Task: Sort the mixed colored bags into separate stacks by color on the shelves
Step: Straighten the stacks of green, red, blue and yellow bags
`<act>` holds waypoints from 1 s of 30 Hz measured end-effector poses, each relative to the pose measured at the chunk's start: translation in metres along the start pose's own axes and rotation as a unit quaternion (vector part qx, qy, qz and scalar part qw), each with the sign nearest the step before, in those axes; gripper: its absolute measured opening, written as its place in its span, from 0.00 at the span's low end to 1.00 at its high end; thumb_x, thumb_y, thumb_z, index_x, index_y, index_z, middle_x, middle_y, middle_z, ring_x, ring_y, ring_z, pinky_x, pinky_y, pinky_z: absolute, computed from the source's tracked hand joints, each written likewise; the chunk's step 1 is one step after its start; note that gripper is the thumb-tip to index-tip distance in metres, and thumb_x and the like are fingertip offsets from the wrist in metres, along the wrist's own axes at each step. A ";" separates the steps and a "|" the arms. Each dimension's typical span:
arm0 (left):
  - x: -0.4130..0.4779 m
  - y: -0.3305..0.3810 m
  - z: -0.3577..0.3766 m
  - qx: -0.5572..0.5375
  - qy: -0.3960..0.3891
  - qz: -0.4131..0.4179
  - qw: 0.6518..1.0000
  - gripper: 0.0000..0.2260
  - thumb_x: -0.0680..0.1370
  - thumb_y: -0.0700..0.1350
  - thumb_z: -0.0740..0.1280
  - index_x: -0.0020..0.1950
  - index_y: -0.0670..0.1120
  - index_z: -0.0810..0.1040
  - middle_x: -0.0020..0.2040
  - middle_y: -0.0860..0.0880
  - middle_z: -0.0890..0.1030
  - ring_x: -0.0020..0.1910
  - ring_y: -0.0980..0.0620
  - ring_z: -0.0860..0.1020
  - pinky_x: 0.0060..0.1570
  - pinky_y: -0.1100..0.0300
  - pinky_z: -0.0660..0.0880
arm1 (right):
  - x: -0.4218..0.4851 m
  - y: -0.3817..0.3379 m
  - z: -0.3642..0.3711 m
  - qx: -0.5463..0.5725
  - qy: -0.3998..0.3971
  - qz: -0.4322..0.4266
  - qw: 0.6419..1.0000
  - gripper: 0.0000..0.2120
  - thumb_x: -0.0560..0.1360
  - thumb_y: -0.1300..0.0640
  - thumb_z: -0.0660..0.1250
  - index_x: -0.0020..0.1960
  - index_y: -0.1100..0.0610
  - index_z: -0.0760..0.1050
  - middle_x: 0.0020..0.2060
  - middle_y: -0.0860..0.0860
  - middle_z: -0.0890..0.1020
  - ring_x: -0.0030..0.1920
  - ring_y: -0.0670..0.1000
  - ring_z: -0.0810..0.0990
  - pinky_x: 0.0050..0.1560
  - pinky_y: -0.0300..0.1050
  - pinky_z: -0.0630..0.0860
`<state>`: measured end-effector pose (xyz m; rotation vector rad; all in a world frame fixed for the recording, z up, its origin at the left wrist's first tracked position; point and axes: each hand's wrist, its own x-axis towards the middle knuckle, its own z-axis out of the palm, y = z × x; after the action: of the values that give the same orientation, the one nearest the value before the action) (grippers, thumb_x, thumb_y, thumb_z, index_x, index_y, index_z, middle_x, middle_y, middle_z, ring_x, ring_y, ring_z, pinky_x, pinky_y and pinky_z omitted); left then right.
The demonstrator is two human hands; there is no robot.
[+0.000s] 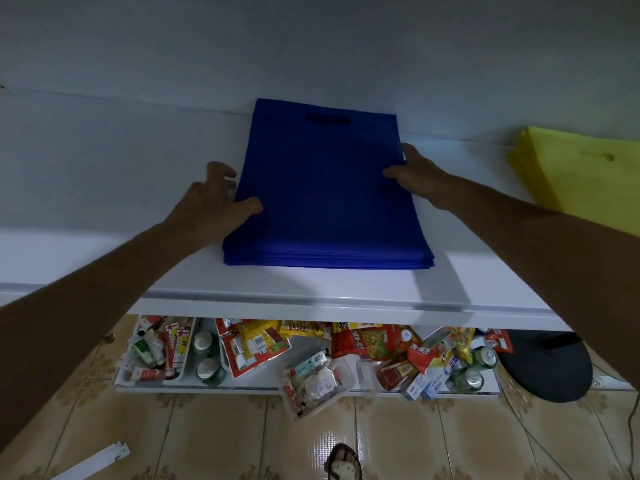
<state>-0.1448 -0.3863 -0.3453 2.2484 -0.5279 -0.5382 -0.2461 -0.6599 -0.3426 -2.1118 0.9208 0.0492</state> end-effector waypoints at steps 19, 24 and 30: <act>-0.036 0.006 0.016 0.246 0.041 0.065 0.966 0.35 0.72 0.64 0.63 0.73 0.48 0.60 0.67 0.39 0.68 0.64 0.39 0.67 0.62 0.49 0.67 | -0.058 0.023 0.019 -0.040 0.041 -0.059 0.997 0.33 0.77 0.45 0.61 0.76 0.51 0.50 0.74 0.51 0.60 0.74 0.58 0.55 0.71 0.52 0.57; -0.057 0.014 0.008 0.302 0.064 0.138 0.941 0.41 0.64 0.69 0.53 0.71 0.47 0.66 0.65 0.38 0.71 0.62 0.36 0.69 0.59 0.47 0.68 | -0.081 0.034 -0.006 -0.108 0.099 -0.039 0.988 0.33 0.78 0.47 0.60 0.77 0.52 0.48 0.75 0.52 0.57 0.75 0.57 0.52 0.71 0.53 0.58; -0.072 0.052 0.032 0.278 0.029 0.171 0.945 0.38 0.65 0.64 0.54 0.71 0.46 0.65 0.67 0.41 0.69 0.64 0.38 0.65 0.62 0.49 0.65 | -0.111 0.080 -0.050 -0.075 0.207 0.015 0.975 0.32 0.77 0.49 0.62 0.76 0.54 0.53 0.72 0.56 0.64 0.71 0.58 0.62 0.68 0.49 0.63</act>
<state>-0.2317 -0.4001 -0.3109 2.5962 -1.1271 -0.1484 -0.3909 -0.6602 -0.3257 -2.2927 1.2248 -0.3278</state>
